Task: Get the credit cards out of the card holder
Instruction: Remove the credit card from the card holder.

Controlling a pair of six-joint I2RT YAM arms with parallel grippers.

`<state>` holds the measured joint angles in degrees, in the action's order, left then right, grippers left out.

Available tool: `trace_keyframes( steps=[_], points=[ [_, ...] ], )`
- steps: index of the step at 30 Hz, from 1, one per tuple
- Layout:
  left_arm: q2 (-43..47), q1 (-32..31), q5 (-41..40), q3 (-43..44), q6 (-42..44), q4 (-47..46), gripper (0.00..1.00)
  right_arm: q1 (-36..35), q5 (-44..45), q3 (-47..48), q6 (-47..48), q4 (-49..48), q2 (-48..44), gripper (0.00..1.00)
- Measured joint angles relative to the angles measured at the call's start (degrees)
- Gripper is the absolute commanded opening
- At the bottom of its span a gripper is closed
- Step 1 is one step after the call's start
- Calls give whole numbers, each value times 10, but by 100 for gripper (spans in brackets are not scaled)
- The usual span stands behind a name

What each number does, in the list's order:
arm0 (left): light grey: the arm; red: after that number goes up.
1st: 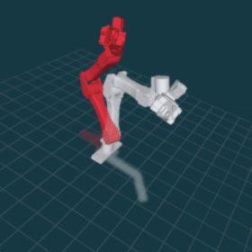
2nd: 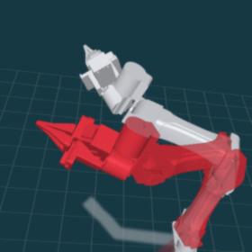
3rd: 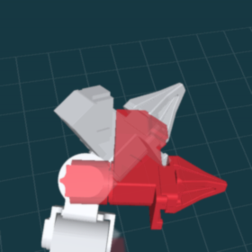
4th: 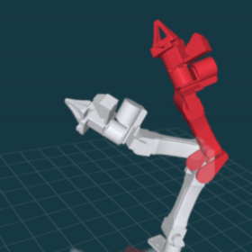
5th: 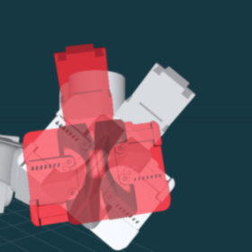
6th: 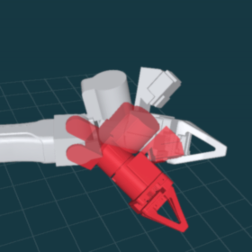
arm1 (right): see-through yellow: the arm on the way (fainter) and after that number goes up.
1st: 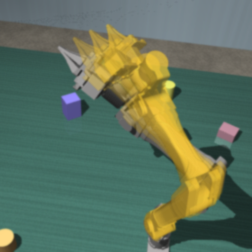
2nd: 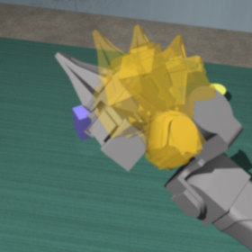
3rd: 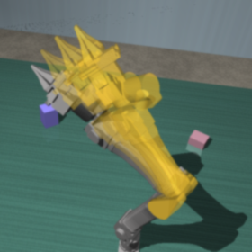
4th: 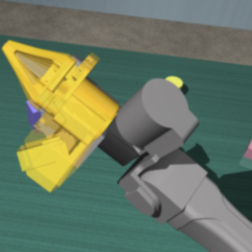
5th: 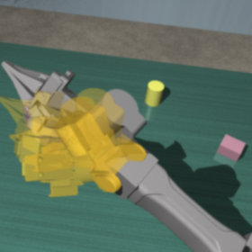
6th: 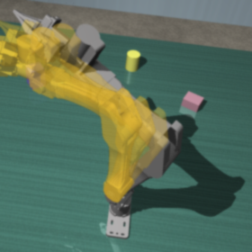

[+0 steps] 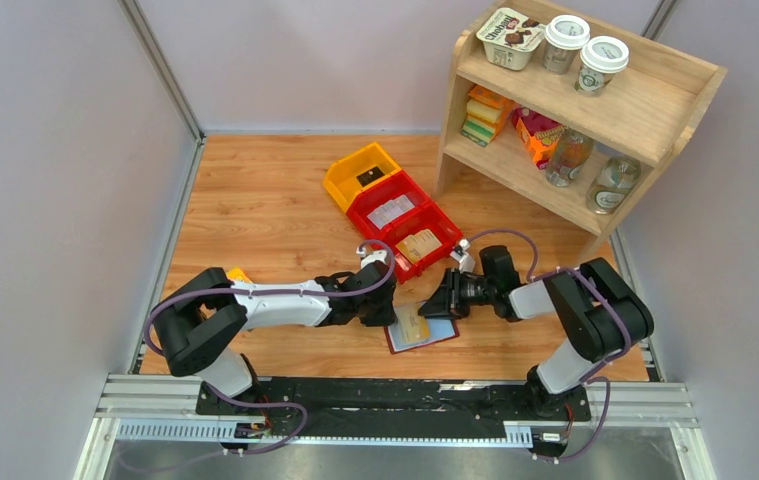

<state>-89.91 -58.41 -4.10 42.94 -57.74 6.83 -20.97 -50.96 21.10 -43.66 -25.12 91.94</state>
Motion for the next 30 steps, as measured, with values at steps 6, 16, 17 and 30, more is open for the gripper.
trace_keyframes(
  steps=[6,16,17,30],
  points=[
    [0,0,0,0,0,0,0,-4,-2,15,0,0,24,7],
    [1,0,0,-2,-1,-4,0,42,-13,6,10,25,7,0],
    [1,0,0,-2,-1,-5,0,55,-13,1,15,37,-7,0],
    [59,-1,-36,-7,12,51,51,99,87,-17,14,205,-342,0]
  ],
)
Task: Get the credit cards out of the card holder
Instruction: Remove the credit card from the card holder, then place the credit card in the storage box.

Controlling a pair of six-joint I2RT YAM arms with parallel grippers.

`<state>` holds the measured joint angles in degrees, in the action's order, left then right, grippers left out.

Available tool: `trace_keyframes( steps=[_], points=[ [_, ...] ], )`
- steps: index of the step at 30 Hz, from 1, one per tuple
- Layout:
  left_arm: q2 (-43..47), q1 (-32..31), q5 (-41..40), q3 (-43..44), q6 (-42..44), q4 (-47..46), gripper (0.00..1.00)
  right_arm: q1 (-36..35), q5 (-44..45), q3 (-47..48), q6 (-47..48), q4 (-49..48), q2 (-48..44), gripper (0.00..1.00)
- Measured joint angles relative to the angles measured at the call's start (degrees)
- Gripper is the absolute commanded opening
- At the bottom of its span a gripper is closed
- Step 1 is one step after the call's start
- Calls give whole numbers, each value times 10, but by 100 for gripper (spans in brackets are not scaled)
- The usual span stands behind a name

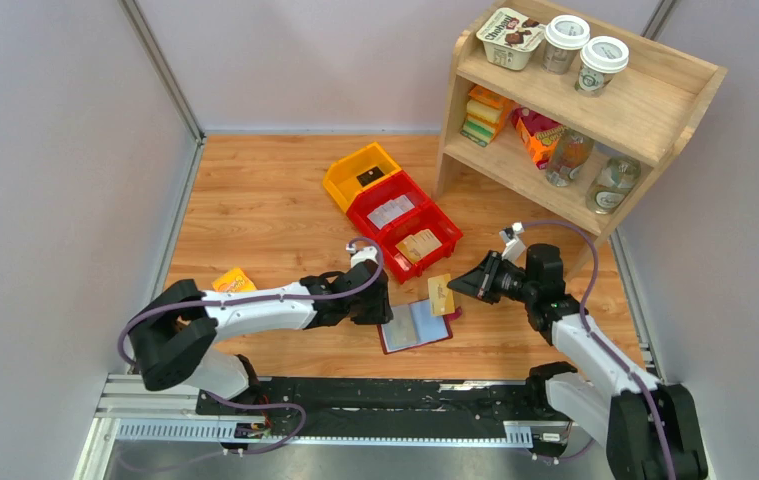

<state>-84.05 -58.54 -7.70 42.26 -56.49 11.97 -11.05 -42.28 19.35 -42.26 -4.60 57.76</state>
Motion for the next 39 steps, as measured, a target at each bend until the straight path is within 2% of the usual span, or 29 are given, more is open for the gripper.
trace_keyframes(
  steps=[2,6,11,17,27,31,33,36,39],
  points=[
    [35,0,-10,0,5,7,59,0,18,-7,-23,4,-56,0],
    [125,0,-16,-7,10,-27,65,-6,61,-37,-90,10,-189,0],
    [208,0,3,-61,-8,-181,66,-28,127,-64,-172,18,-340,0],
    [172,-5,35,-98,-52,-322,66,-36,184,-75,-242,21,-434,0],
    [63,-48,52,-102,-87,-530,66,-49,211,-89,-290,18,-446,0],
    [34,-49,50,-102,-95,-577,57,-57,212,-94,-299,15,-445,0],
    [31,-49,49,-102,-97,-585,46,-59,212,-99,-302,6,-445,0],
    [29,-49,43,-102,-101,-603,22,-65,212,-108,-305,0,-445,0],
    [29,-49,37,-103,-101,-617,7,-69,212,-109,-306,-4,-445,0]
  ],
)
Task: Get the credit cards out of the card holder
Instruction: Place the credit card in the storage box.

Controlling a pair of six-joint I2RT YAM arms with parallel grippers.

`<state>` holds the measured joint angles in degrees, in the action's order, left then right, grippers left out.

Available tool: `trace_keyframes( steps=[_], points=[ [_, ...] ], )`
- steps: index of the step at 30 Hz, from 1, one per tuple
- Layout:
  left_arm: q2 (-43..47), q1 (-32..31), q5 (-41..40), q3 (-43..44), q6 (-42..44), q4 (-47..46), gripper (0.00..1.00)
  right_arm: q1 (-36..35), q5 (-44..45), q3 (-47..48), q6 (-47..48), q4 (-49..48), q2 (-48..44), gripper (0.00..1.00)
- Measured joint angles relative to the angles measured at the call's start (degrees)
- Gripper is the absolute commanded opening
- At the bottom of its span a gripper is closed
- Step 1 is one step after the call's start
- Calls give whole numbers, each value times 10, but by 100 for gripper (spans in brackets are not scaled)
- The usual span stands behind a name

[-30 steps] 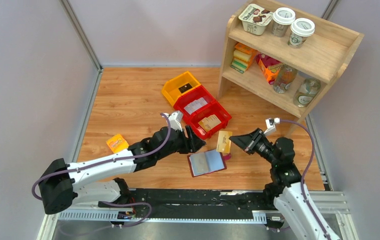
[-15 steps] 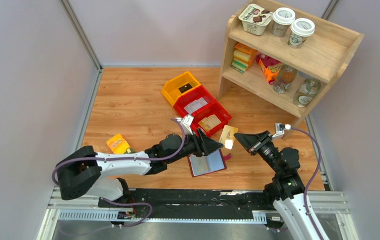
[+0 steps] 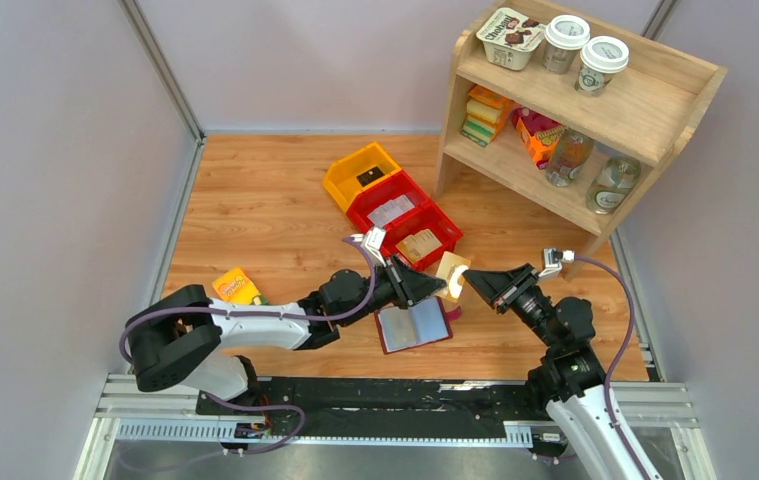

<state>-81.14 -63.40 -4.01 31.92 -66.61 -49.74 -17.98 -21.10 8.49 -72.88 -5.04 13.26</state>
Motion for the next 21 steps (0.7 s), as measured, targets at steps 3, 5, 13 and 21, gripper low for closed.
trace_keyframes(
  steps=[3,5,13,21],
  points=[
    [0,0,-4,-9,-1,-20,0,-2,-2,0,0,-4,1,1],
    [1,0,-5,-16,0,-29,0,-3,-5,0,4,-4,4,20],
    [101,59,79,-61,49,75,0,-5,-56,90,139,63,66,56],
    [255,91,187,63,269,451,0,-5,-183,285,406,207,184,67]
  ],
)
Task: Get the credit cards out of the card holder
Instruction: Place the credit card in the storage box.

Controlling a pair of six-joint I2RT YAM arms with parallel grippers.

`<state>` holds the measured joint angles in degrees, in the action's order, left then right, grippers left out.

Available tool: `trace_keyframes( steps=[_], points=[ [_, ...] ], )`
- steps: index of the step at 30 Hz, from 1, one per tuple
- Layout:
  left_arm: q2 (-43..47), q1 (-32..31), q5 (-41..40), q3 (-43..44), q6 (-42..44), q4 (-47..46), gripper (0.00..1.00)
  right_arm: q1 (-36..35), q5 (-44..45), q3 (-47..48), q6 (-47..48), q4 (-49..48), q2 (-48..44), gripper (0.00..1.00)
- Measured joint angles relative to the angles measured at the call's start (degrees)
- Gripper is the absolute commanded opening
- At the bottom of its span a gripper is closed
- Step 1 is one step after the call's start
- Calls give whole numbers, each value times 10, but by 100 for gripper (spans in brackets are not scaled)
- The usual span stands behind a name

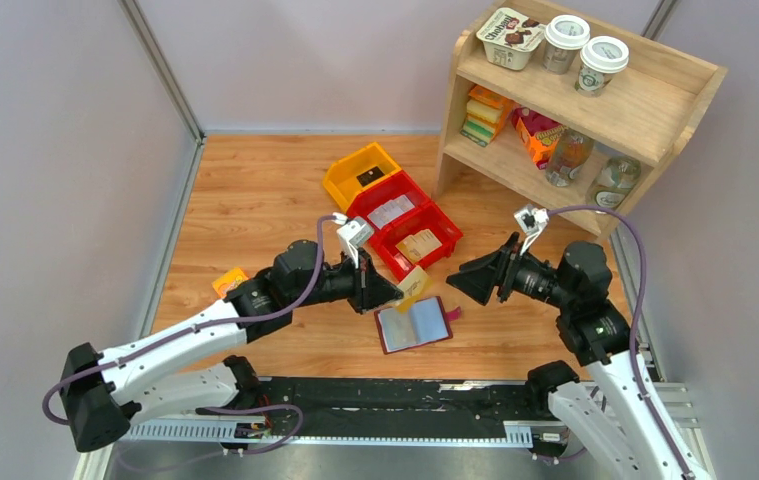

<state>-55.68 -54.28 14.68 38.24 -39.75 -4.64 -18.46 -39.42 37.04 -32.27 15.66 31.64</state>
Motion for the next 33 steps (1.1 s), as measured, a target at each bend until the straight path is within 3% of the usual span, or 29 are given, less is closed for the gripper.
trace_keyframes(
  steps=[4,11,16,18,19,23,24,25,27,31,33],
  points=[
    [2,0,61,86,109,142,0,-2,-74,26,85,30,40,65],
    [-52,0,145,173,224,291,0,-62,-155,32,149,16,98,59],
    [-87,0,183,213,270,345,0,-145,-163,45,192,10,150,37],
    [-92,0,195,220,283,358,0,-163,-163,45,200,4,165,17],
    [-94,0,200,223,288,363,0,-167,-164,45,205,3,170,0],
    [-95,0,210,225,302,376,1,-175,-174,47,216,0,190,0],
    [-95,1,210,225,304,380,12,-176,-176,47,217,-1,193,0],
    [-95,1,208,225,306,382,17,-177,-177,47,218,-1,195,0],
    [-94,0,189,225,308,384,44,-177,-175,47,219,-1,196,0],
    [-68,-1,69,221,285,395,64,-171,-130,47,214,0,196,0],
    [-34,-1,-13,210,262,397,68,-157,-88,47,203,0,201,0]
  ],
)
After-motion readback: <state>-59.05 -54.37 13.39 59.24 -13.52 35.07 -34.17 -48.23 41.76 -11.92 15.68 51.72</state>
